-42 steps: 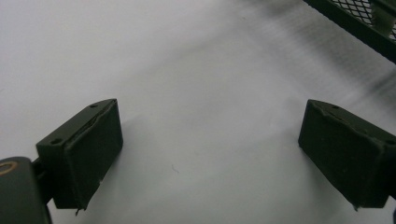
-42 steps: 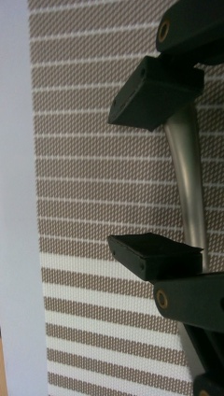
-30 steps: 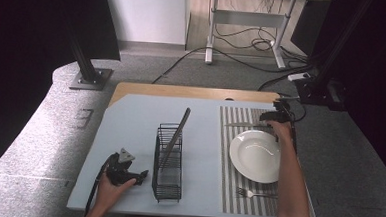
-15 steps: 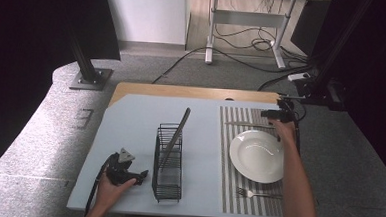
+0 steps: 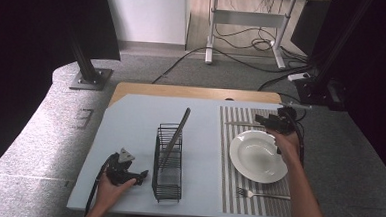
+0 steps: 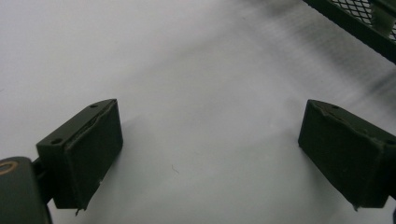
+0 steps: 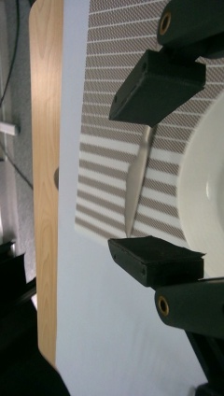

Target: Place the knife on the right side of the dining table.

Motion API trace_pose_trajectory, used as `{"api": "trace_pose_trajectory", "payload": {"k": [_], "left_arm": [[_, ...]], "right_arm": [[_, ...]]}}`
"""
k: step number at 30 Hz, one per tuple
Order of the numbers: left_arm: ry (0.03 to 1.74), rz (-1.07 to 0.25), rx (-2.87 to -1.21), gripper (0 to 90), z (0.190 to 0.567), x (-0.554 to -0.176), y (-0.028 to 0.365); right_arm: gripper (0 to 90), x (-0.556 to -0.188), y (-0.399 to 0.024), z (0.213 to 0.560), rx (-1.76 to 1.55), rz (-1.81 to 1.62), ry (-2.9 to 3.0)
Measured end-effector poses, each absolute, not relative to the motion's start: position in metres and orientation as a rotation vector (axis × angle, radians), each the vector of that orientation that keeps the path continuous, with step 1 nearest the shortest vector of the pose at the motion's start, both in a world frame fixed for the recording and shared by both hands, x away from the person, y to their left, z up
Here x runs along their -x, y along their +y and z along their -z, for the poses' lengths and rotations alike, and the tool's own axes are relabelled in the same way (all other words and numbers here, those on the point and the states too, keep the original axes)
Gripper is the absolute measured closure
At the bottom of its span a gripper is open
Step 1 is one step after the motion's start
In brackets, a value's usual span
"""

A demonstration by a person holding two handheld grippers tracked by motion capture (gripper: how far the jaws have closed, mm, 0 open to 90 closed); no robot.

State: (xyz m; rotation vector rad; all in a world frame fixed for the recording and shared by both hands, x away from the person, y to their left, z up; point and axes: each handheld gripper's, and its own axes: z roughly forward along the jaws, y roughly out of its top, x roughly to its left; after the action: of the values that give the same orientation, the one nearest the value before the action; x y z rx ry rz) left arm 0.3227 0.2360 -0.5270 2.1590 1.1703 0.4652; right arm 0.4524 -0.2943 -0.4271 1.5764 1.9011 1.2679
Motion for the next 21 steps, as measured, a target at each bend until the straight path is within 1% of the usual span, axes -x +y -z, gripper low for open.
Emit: {"api": "trace_pose_trajectory", "payload": {"k": [1,4,5,6,7,8,9,16,17,20,21], "left_arm": [[1.171,-0.465,-2.158,5.8,0.527,-0.323,0.236],[1.170,-0.464,-2.160,5.8,0.527,-0.323,0.236],[1.171,-0.464,-2.161,5.8,0.527,-0.323,0.236],[1.171,-0.464,-2.161,5.8,0.527,-0.323,0.236],[1.170,-0.464,-2.161,5.8,0.527,-0.323,0.236],[1.170,-0.465,-2.161,5.8,0.527,-0.323,0.236],[1.170,-0.464,-2.161,5.8,0.527,-0.323,0.236],[1.171,-0.465,-2.159,5.8,0.527,-0.323,0.236],[1.171,-0.465,-2.159,5.8,0.527,-0.323,0.236],[1.170,-0.465,-2.161,5.8,0.527,-0.323,0.236],[1.170,-0.465,-2.160,5.8,0.527,-0.323,0.236]], "right_arm": [[32.2,-0.452,-0.294,0.427,-1.576,-1.268,1.901],[32.1,-0.429,-0.291,0.423,-1.515,-1.309,1.897],[32.1,-0.415,-0.288,0.423,-1.485,-1.328,1.908],[32.1,-0.415,-0.288,0.423,-1.485,-1.328,1.908],[32.1,-0.400,-0.283,0.426,-1.452,-1.341,1.917],[32.0,-0.393,-0.281,0.427,-1.437,-1.359,1.915],[32.0,-0.393,-0.281,0.427,-1.437,-1.359,1.915],[32.1,-0.345,-0.263,0.446,-1.339,-1.419,1.944],[32.1,-0.345,-0.263,0.446,-1.339,-1.419,1.944],[32.0,-0.327,-0.253,0.456,-1.315,-1.426,1.965],[32.0,-0.327,-0.253,0.456,-1.315,-1.426,1.965]]}}
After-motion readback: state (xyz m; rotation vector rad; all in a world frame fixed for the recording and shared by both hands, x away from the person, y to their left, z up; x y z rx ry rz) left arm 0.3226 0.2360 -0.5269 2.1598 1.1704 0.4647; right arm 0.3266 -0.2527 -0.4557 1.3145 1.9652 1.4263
